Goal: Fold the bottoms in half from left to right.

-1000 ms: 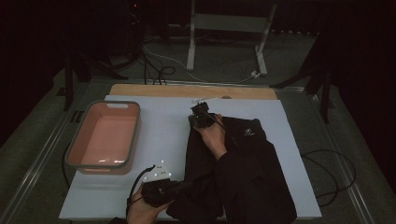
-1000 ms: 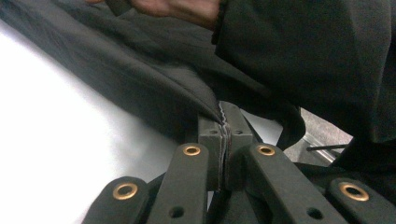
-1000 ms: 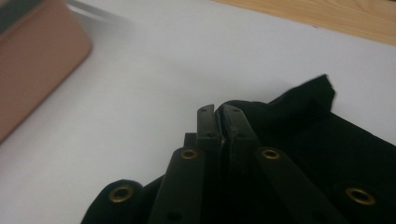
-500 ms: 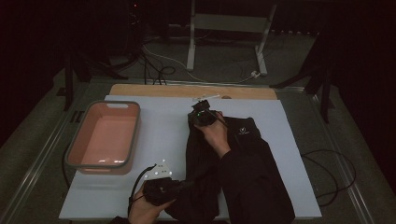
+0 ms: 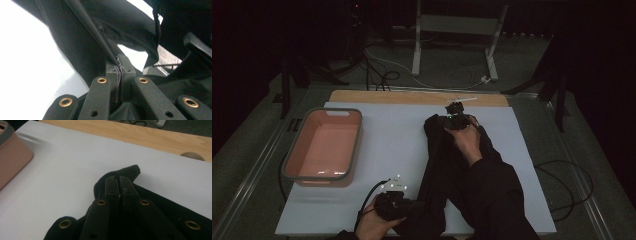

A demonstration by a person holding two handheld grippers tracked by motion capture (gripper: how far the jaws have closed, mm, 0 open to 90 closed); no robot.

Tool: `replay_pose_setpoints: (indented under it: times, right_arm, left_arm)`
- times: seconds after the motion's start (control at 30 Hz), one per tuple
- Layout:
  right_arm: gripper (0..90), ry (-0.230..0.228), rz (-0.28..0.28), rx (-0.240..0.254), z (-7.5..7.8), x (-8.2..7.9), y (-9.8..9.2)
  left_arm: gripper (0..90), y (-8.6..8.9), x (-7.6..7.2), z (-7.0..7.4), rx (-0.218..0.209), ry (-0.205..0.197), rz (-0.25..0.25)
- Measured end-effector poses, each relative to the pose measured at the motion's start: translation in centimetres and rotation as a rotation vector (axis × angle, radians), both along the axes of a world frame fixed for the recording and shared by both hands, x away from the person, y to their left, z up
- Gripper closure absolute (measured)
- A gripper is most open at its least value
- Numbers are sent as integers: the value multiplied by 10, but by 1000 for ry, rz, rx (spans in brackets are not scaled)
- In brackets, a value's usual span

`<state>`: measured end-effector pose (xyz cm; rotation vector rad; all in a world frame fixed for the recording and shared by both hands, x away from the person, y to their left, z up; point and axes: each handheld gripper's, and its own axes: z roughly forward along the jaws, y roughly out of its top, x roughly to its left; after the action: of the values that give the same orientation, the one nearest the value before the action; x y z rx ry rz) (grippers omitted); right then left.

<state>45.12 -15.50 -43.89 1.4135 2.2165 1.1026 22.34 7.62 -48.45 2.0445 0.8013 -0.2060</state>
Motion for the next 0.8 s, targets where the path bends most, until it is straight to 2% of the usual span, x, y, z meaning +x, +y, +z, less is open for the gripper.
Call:
replay_pose_setpoints:
  times: [0.37, 0.43, 0.47, 0.5, 0.6, 0.73, 0.8]
  right_arm:
    - [868, -3, -37, 0, 2, 1, -27]
    - [868, -1, -37, 1, 3, 2, -30]
    - [868, -1, -37, 1, 3, 2, -30]
    - [868, -1, -39, 2, 2, 2, -32]
    - [868, -6, -40, 8, 2, 1, -40]
    - [868, 1, -55, 8, 0, 0, -48]
    - [867, 3, -58, 6, -1, 0, -54]
  left_arm:
    - [873, -12, -5, -15, 68, 51, -74]
    - [878, -13, -6, -9, 32, 42, -82]
    - [879, -13, -6, -9, 32, 42, -82]
    - [879, -15, -8, 2, -15, 9, -97]
    - [881, -20, -9, 18, -66, -31, -112]
    - [881, -31, -7, 29, -116, -40, -144]
    - [881, -37, -6, 31, -125, -39, -158]
